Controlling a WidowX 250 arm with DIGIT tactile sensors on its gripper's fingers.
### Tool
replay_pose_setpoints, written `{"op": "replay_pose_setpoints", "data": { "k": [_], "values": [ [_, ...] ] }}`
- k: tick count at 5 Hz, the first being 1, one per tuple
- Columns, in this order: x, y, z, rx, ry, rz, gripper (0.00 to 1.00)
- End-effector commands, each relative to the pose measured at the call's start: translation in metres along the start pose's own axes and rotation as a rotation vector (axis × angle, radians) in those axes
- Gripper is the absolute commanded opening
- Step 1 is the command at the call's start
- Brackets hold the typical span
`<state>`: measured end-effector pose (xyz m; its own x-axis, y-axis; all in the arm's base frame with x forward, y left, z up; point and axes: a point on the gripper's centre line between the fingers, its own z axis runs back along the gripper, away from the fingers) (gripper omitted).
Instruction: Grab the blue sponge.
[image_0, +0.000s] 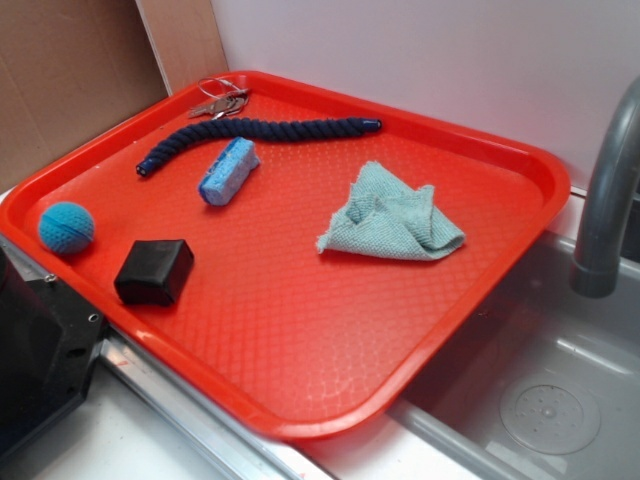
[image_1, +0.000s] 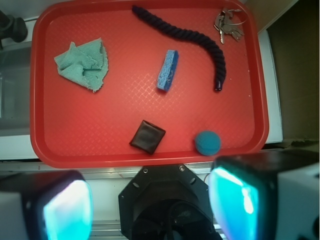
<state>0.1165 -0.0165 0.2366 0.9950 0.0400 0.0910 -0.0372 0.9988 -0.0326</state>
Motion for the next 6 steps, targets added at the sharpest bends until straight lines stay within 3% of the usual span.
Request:
{"op": "replay_pose_setpoints", "data": {
  "k": [1, 2, 4, 6],
  "values": [
    [0.000, 0.000, 0.000, 0.000, 0.000, 0.000, 1.00],
    [0.039, 0.003, -0.054, 0.046, -0.096, 0.197, 1.00],
    [0.077, 0.020, -0.105, 0.086, -0.200, 0.421, 1.00],
    [0.101, 0.059, -0.148, 0.077, -0.112, 0.441, 1.00]
  ]
}}
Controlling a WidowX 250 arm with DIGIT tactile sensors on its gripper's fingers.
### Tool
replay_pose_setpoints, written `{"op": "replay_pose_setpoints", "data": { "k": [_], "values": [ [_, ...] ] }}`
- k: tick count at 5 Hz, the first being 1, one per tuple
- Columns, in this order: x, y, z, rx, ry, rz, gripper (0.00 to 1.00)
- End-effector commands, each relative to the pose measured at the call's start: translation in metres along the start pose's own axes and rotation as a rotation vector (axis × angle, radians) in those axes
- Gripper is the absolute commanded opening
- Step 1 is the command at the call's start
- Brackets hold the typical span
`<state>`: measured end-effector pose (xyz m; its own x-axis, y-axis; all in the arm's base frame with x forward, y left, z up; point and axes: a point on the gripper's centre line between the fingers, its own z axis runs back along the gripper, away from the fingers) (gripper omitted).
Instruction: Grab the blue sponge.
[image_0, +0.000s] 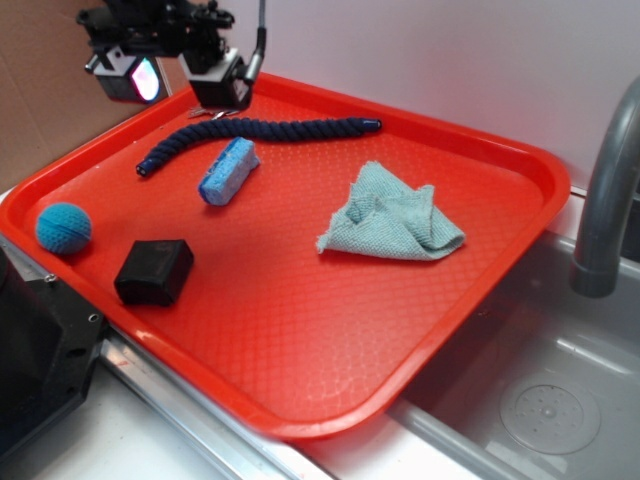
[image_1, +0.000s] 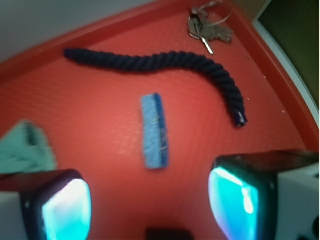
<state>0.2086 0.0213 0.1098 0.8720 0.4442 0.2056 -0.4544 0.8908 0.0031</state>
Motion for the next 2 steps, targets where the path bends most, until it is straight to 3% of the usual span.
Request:
{"op": "replay_pose_setpoints", "data": {
  "k": [1, 2],
  "values": [
    [0.025, 0.003, -0.040, 0.001, 0.048, 0.012, 1.00],
    [0.021, -0.012, -0.058, 0.026, 0.075, -0.028, 1.00]
  ]
}}
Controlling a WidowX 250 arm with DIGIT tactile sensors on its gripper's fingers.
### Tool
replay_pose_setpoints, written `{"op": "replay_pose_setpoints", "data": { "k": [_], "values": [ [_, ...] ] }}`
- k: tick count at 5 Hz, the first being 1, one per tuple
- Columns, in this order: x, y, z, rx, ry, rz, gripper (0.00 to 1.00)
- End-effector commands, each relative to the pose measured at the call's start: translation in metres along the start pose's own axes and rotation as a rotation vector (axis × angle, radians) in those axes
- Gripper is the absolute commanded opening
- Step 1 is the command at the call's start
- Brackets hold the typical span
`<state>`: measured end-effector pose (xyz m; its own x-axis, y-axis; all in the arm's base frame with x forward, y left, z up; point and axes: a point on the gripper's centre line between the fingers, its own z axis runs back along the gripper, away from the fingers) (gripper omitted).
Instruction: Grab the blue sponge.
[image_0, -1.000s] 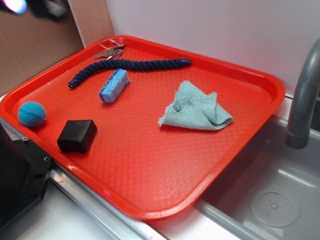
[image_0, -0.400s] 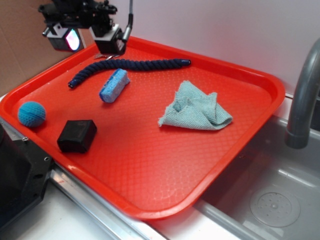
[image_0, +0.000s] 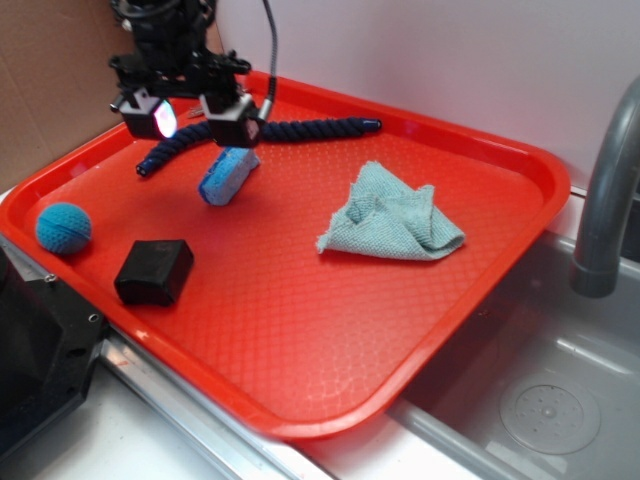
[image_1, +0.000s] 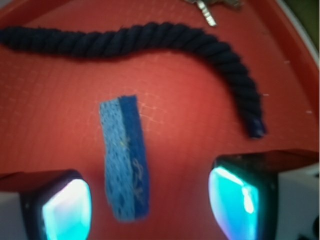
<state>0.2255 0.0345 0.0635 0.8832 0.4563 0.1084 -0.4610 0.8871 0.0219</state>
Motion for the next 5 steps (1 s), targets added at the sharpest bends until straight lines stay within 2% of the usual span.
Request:
{"op": "replay_pose_setpoints", "data": {
  "k": [1, 3, 4, 5],
  "values": [
    [0.009, -0.019, -0.021, 0.027, 0.007, -0.044, 1.00],
    [0.014, 0.006, -0.037, 0.063, 0.056, -0.007, 1.00],
    [0.016, 0.012, -0.037, 0.088, 0.081, -0.056, 0.00],
    [0.018, 0.012, -0.017, 0.093, 0.060, -0.162, 0.00]
  ]
}}
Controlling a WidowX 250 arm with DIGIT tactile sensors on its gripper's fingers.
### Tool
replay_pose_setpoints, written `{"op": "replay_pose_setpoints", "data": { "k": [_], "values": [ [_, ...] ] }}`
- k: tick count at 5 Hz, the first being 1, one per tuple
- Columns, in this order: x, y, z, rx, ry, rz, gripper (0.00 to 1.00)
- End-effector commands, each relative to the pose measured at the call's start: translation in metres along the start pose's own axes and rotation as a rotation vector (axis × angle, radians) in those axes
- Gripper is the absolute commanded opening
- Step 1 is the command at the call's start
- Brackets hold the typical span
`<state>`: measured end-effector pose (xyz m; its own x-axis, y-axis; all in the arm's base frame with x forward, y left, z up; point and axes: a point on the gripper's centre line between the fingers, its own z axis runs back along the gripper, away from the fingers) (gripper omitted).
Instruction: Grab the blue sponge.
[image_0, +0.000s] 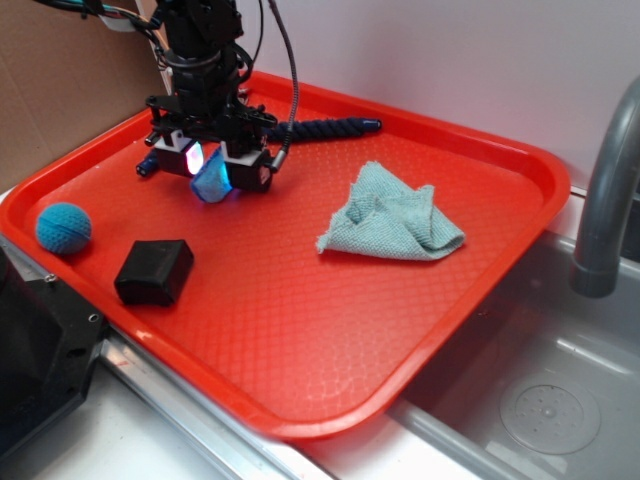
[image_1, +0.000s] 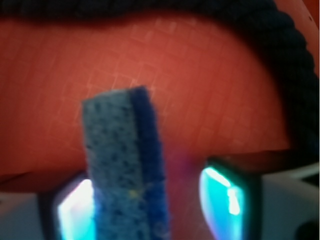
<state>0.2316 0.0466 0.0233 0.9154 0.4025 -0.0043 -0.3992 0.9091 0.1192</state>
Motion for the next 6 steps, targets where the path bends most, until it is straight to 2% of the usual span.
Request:
{"op": "replay_pose_setpoints", "data": {
  "k": [1, 2, 3, 4, 5, 6],
  "values": [
    [0.002, 0.015, 0.070, -0.060, -0.094, -0.222, 0.00],
    [-0.008, 0.020, 0.119, -0.106, -0.089, -0.341, 0.00],
    [-0.033, 0.016, 0.170, -0.109, -0.064, -0.464, 0.00],
    [-0.053, 0.009, 0.204, -0.027, -0.083, -0.422, 0.00],
    [-0.059, 0.005, 0.203, -0.031, -0.072, -0.450, 0.00],
    [-0.053, 0.004, 0.197, -0.007, -0.065, -0.439, 0.00]
  ]
}}
